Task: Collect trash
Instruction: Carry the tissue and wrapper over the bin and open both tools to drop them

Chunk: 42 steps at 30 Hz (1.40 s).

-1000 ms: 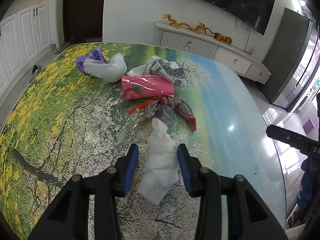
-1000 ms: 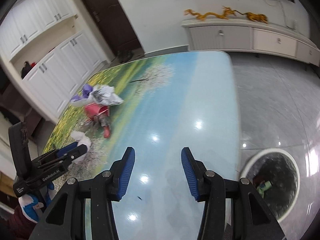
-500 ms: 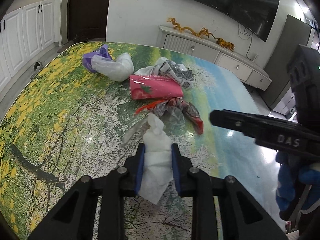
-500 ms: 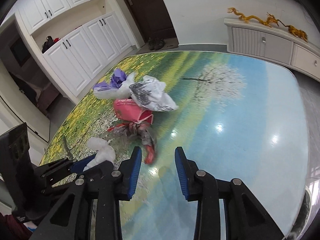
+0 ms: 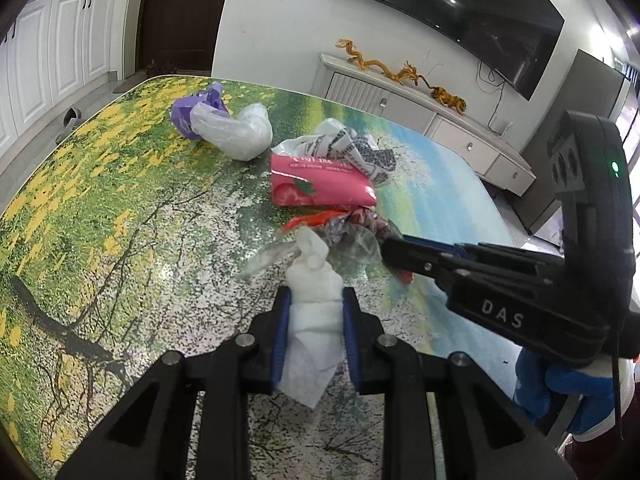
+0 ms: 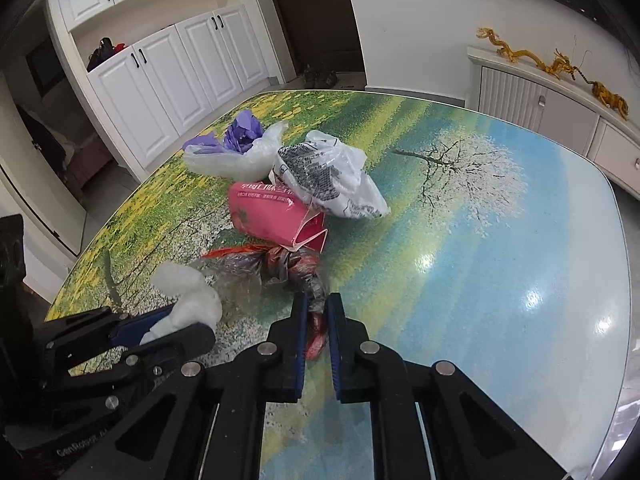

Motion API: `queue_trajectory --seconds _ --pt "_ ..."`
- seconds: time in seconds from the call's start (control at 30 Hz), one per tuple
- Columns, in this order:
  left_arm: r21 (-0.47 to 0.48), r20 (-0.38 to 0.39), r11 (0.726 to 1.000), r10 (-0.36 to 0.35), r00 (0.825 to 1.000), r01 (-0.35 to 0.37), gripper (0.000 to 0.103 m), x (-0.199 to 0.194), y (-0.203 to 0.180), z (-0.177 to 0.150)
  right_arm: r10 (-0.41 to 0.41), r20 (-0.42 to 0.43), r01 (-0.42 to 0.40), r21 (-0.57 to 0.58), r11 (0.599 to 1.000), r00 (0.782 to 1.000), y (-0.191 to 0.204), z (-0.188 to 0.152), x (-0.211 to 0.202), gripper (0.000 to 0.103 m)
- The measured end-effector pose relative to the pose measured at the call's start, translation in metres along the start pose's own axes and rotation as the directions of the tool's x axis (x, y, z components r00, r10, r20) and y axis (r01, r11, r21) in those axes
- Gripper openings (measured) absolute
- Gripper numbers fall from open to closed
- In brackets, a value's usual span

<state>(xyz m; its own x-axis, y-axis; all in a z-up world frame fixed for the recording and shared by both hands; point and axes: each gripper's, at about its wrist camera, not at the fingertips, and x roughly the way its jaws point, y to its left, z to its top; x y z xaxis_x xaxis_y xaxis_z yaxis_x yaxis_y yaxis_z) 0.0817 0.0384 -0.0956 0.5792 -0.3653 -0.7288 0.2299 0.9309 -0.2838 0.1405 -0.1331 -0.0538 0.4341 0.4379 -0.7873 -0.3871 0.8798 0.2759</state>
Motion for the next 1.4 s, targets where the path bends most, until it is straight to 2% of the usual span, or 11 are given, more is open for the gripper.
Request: queue_trajectory --seconds 0.2,0.37,0.5,0.63,0.73,1.2,1.4 --pt "-0.011 0.001 1.000 -0.005 1.000 0.005 0.022 0.000 0.003 0.000 -0.006 0.011 0.005 0.042 0.999 1.000 -0.008 -0.019 -0.019 0.009" --pt "-0.019 0.004 1.000 0.000 1.000 0.000 0.022 -0.002 0.003 -0.002 -0.052 0.024 0.050 0.071 0.996 0.998 -0.021 -0.037 -0.043 0.009" --pt "-0.016 0.005 1.000 0.018 1.000 -0.018 0.022 -0.003 0.001 -0.004 -0.128 0.045 0.123 0.099 0.987 0.991 -0.032 -0.048 -0.064 0.009" --pt "0.009 0.003 0.999 0.049 0.999 -0.049 0.022 -0.005 -0.007 -0.007 -0.223 0.062 0.216 0.094 0.972 0.973 -0.037 -0.053 -0.081 0.009" --pt "0.029 -0.001 0.998 0.047 0.999 -0.047 0.022 -0.008 -0.015 -0.010 -0.252 0.085 0.245 0.086 0.966 0.964 -0.037 -0.053 -0.094 0.009" --pt "0.067 0.076 0.998 0.009 0.997 -0.014 0.022 -0.046 -0.037 0.008 -0.244 0.202 0.218 0.142 0.966 0.948 -0.036 -0.053 -0.145 0.009" --pt "0.123 0.089 0.992 -0.035 0.995 0.024 0.021 -0.058 -0.064 0.021 -0.260 0.241 0.213 0.203 0.956 0.935 -0.053 -0.063 -0.169 0.009"
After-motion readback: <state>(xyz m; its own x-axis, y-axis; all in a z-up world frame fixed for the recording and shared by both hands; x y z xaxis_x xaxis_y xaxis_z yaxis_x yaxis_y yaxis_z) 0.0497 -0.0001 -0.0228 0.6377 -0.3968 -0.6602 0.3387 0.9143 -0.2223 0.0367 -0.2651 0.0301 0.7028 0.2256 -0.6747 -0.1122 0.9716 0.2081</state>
